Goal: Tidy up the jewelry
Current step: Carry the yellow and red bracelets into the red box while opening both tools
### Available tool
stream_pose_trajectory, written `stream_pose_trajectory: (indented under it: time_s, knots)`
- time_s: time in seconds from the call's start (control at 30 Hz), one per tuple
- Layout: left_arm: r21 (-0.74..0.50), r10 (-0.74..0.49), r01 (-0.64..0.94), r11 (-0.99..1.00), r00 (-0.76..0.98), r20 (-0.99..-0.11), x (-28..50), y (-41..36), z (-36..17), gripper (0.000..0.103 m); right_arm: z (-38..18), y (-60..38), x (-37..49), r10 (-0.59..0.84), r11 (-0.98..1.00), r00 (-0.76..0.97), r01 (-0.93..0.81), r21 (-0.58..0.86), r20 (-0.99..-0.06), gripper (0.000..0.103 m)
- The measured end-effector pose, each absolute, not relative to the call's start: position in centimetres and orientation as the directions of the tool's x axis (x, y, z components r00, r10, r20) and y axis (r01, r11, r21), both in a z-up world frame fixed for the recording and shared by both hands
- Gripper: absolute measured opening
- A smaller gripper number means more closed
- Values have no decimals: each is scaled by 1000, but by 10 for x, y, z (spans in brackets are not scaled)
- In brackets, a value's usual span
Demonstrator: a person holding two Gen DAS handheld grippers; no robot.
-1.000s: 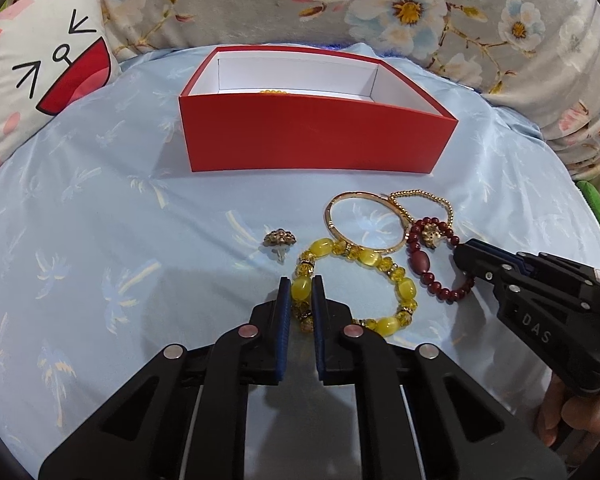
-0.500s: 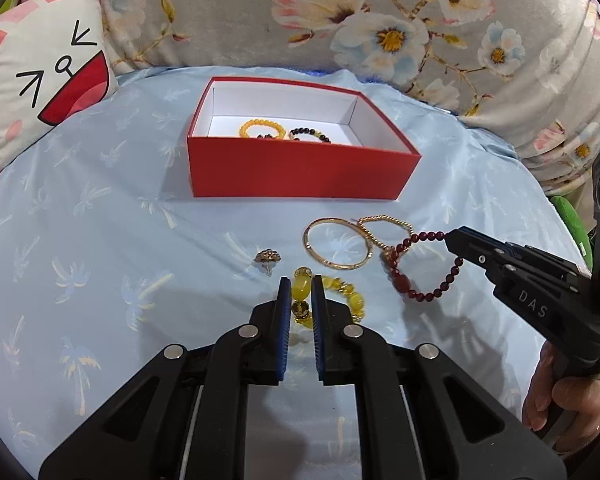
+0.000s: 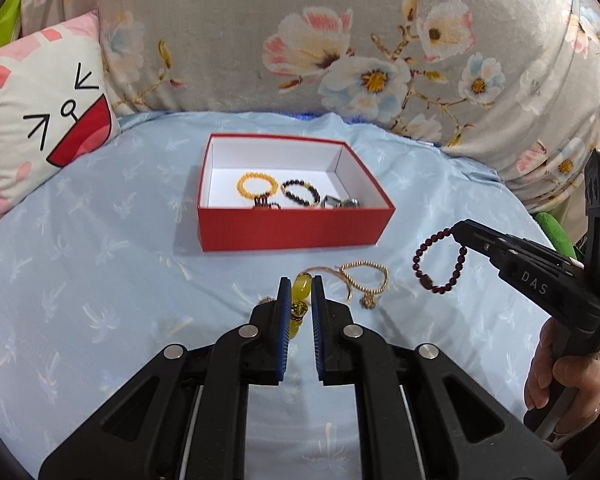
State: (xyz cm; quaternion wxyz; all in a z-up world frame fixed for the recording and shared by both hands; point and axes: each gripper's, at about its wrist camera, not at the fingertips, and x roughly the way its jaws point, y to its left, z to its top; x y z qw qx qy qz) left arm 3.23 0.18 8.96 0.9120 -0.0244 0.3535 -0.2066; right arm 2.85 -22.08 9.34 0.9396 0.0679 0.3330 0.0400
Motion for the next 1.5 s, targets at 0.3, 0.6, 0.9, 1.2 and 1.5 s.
stream_pose_trajectory:
  time_s: [0.3, 0.6, 0.9, 1.2, 1.5]
  knots:
    - [-161, -376, 351, 923, 721, -582, 54, 12, 128, 10, 130, -218, 51, 129, 988, 813, -56, 144, -568, 7]
    - [-135, -376, 363, 922, 753, -540, 94, 6, 151, 10, 151, -204, 91, 147, 987, 826, -89, 133, -543, 7]
    - [-125, -367, 357, 926, 767, -527, 151, -7, 152, 10, 150, -198, 154, 179, 981, 811, -106, 162, -557, 7]
    - [-120, -345, 336, 934, 763, -546, 204, -14, 136, 10, 131, -198, 210, 183, 980, 786, -96, 175, -591, 7]
    - [-117, -317, 312, 943, 733, -602, 239, -19, 101, 10, 91, -201, 247, 163, 984, 739, -71, 165, -653, 7]
